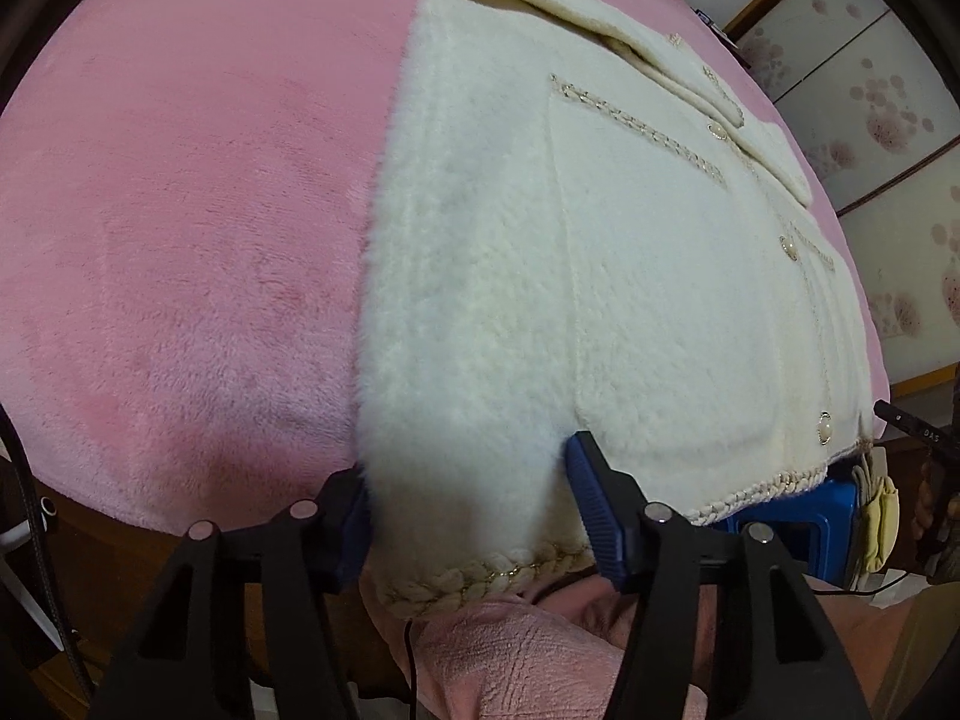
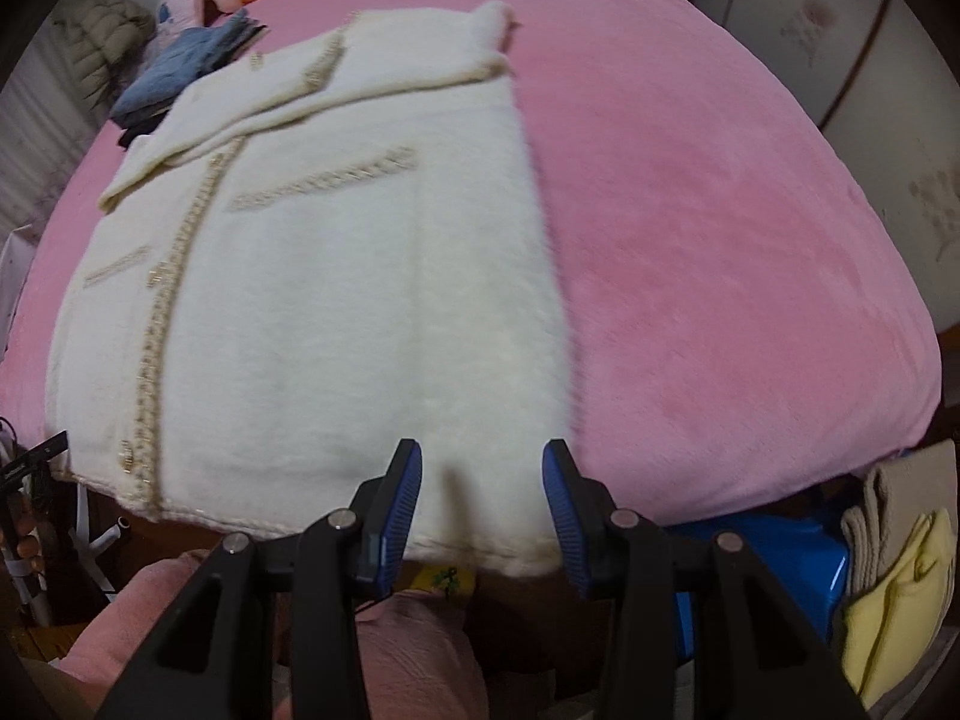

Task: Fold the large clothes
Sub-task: 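Move both grippers to the cardigan hem corners, then grasp the hem corners with both grippers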

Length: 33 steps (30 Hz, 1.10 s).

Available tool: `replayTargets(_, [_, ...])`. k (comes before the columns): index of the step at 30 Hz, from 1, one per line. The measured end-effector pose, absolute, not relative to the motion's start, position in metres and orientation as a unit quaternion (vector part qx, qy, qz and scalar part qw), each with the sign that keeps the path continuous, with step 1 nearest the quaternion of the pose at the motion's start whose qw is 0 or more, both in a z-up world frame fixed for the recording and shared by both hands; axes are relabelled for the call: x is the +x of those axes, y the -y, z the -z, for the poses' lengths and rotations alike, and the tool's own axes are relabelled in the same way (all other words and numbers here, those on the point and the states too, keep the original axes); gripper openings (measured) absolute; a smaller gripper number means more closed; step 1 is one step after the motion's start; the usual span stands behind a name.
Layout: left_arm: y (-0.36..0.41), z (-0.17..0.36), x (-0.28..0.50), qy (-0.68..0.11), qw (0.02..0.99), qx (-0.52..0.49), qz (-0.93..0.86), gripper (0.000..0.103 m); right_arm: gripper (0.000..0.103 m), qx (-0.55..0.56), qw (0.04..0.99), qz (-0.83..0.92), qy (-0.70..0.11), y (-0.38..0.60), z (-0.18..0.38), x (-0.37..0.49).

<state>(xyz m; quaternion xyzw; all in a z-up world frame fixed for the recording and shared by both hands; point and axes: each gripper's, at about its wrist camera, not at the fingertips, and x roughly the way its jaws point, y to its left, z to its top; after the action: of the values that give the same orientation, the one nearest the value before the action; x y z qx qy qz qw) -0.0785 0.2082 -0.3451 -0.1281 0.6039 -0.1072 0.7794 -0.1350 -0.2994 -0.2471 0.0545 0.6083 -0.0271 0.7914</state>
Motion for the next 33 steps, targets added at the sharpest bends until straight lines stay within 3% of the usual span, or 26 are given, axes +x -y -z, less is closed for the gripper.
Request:
replayTargets(12, [-0.2,0.352,-0.073,-0.617,0.771,-0.124,0.096,0.063,0.042,0.11,0.766,-0.009,-0.633,0.322,0.286,-0.133])
replayTargets(13, [-0.2,0.352,-0.073,-0.619,0.769,-0.125,0.095,0.061,0.042,0.117,0.764,-0.02,-0.634,0.321,0.288,-0.133])
replayTargets(15, [-0.196,0.351,-0.069,-0.625,0.765,-0.122,0.096,0.042,0.041,0.116,0.76,-0.03,-0.639,0.317,0.291,-0.132])
replayTargets(17, [-0.189,0.348,-0.068,-0.63,0.763,-0.105,0.096,0.028,0.024,0.112,0.758,-0.039,-0.641,0.314,0.291,-0.131])
replayTargets(20, [-0.177,0.341,-0.065,-0.642,0.759,-0.074,0.078,0.014,0.014,0.116,0.755,-0.047,-0.643,0.314,0.286,-0.129])
replayTargets(27, [-0.156,0.305,-0.051,-0.67,0.739,-0.064,0.016,0.008,0.01,0.081,0.772,-0.087,-0.624,0.301,0.245,-0.125])
replayTargets(33, [-0.151,0.235,-0.031,-0.629,0.761,-0.158,-0.024,0.006,0.007,0.119,0.801,-0.132,-0.572,0.305,0.18,-0.106])
